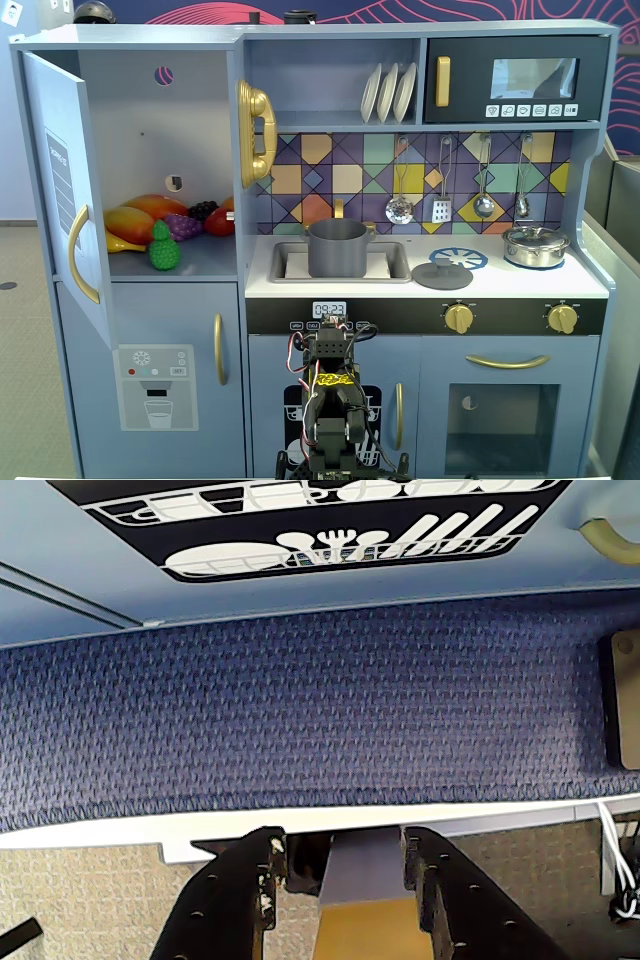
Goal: Pick up the green pineapple from the left cabinet and place it in the gray recipient
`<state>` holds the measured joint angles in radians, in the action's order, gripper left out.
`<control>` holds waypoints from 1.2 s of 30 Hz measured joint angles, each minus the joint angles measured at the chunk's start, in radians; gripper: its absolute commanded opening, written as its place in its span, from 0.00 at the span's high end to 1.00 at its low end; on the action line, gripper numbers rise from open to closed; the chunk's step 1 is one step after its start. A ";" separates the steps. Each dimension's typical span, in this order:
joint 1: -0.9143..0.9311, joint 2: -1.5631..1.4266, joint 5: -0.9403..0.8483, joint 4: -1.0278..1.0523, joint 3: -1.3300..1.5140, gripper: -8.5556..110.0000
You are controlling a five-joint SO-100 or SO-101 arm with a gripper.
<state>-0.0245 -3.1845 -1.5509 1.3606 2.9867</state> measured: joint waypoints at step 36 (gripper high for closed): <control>-0.747 0.172 -0.075 -1.223 -0.114 0.80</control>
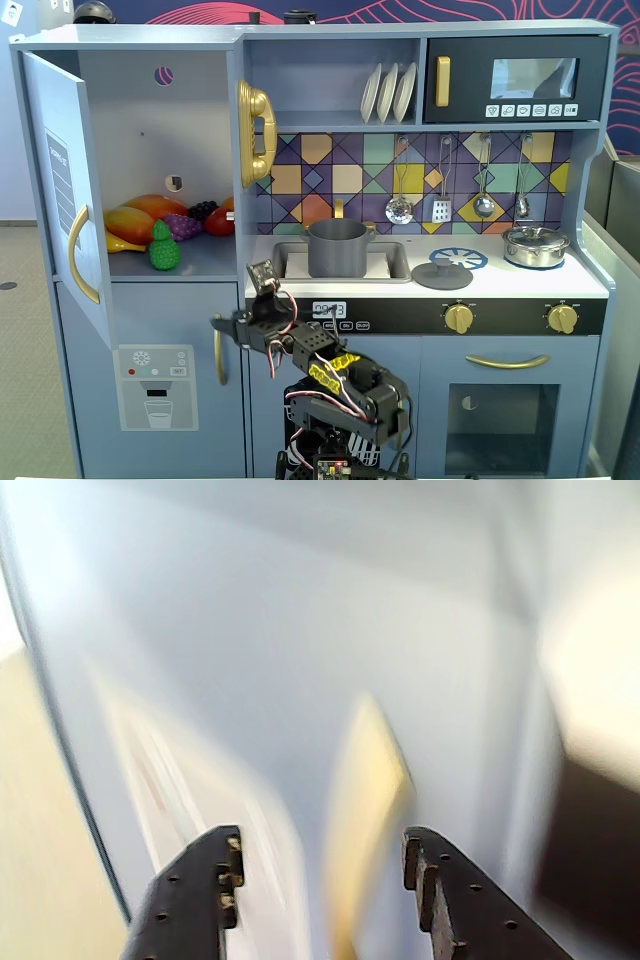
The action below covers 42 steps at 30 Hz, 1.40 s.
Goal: Pick up the green pineapple from the left cabinet and place it in the gray recipient
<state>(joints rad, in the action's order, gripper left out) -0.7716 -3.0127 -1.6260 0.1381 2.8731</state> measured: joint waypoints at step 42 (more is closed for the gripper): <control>-0.008 1.085 0.040 -0.316 -0.865 0.68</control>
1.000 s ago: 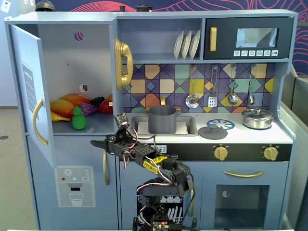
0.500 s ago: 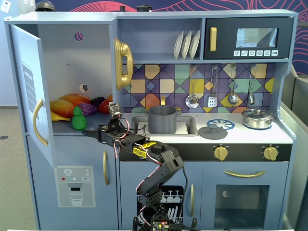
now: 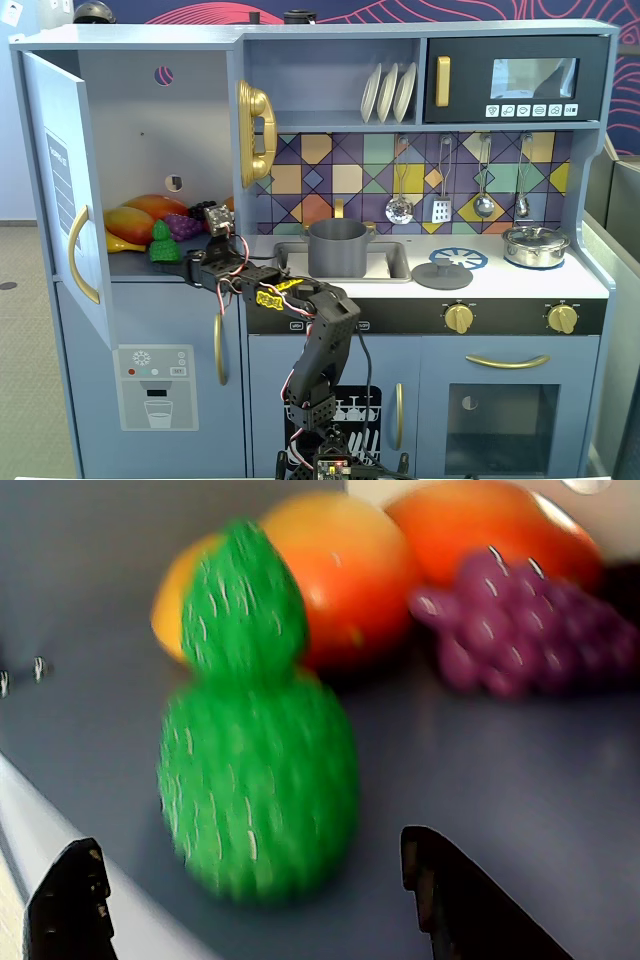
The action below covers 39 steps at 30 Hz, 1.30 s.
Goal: Pick up the green pineapple from the left cabinet and place it in the gray recipient
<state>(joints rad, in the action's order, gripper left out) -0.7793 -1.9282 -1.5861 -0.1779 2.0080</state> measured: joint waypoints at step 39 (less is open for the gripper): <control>0.044 -0.904 -0.074 0.213 0.179 0.93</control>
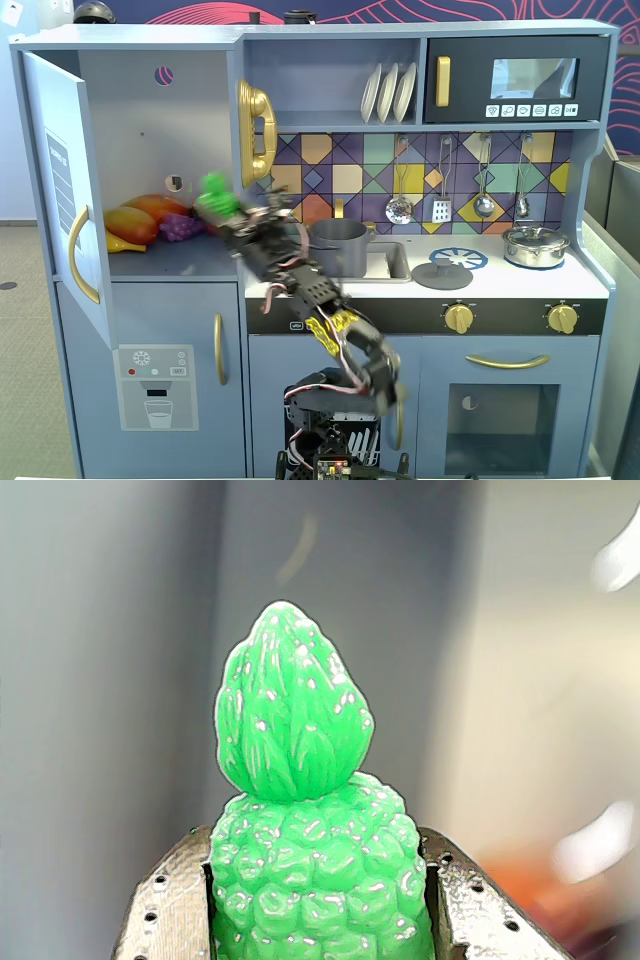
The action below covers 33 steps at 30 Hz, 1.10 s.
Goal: Pick up the green pineapple from the left cabinet and place it in the gray recipient
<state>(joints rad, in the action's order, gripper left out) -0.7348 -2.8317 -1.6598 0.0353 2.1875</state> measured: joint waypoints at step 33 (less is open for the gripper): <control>0.816 0.738 0.129 0.403 -0.541 0.65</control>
<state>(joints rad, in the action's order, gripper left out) 0.0813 -2.0939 -1.5309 0.4387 1.6460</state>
